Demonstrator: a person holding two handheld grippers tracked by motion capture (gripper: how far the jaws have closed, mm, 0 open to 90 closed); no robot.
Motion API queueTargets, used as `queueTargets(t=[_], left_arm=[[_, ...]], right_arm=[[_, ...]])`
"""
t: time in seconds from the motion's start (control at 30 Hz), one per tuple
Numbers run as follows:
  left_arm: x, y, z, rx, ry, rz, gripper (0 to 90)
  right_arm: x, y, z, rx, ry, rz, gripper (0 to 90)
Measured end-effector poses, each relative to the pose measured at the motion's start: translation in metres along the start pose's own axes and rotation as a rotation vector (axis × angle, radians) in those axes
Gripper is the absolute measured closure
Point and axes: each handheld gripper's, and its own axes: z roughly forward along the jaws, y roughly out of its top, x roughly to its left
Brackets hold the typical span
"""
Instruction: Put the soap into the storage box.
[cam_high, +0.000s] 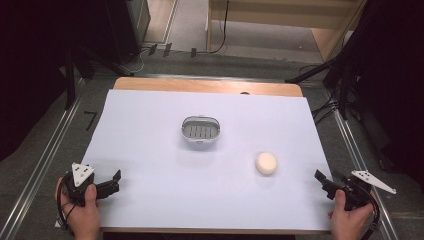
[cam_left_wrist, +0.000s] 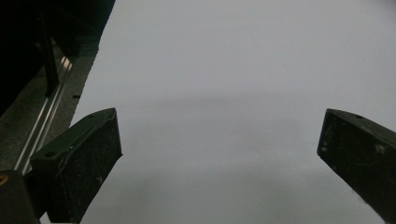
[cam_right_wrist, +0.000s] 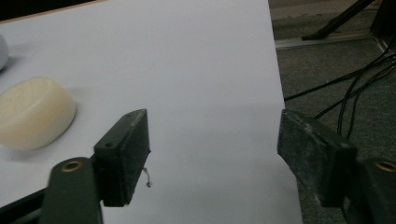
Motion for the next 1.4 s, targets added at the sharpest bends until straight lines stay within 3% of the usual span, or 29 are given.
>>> queueTargets(t=[0.23, 0.3, 0.4, 0.43, 0.6, 0.67, 0.7, 0.83, 1.07, 1.1, 1.27, 1.4], left_arm=[[0.001, 0.0, -0.001, -0.007, -0.007, -0.012, 0.1], [0.001, 0.0, 0.0, -0.01, -0.009, -0.014, 0.1], [0.0, 0.0, -0.001, -0.011, -0.003, -0.009, 0.1], [0.0, -0.001, -0.001, -0.012, -0.005, -0.003, 0.1], [0.0, -0.001, -0.001, -0.012, -0.004, -0.001, 0.1], [-0.001, -0.001, -0.001, -0.015, -0.001, 0.004, 0.1], [-0.001, -0.001, -0.001, -0.013, -0.001, 0.007, 0.1], [0.0, -0.001, -0.001, -0.015, -0.007, 0.002, 0.1], [0.0, -0.001, -0.001, -0.014, -0.005, 0.004, 0.1], [0.0, -0.001, -0.001, -0.015, -0.004, 0.004, 0.1], [-0.001, -0.001, -0.001, -0.011, -0.001, 0.012, 0.1], [-0.001, -0.001, -0.001, -0.011, -0.002, 0.013, 0.1]], right_arm=[[0.005, 0.005, 0.001, 0.039, 0.018, -0.026, 31.4], [0.009, 0.008, 0.003, 0.083, 0.041, -0.051, 30.2], [0.016, 0.009, 0.007, 0.144, 0.036, -0.12, 24.2], [0.02, 0.01, 0.008, 0.173, 0.048, -0.128, 21.0], [0.027, 0.018, 0.004, 0.211, 0.071, -0.129, 18.8], [0.035, 0.023, 0.005, 0.267, 0.067, -0.17, 19.1], [0.035, 0.023, 0.005, 0.267, 0.067, -0.17, 19.1], [0.047, 0.03, 0.01, 0.383, 0.081, -0.209, 18.6], [0.059, 0.035, 0.02, 0.46, 0.067, -0.24, 16.4], [0.064, 0.036, 0.024, 0.5, 0.091, -0.258, 15.0], [0.072, 0.04, 0.029, 0.527, 0.107, -0.261, 15.0], [0.077, 0.046, 0.032, 0.533, 0.089, -0.247, 14.9]])
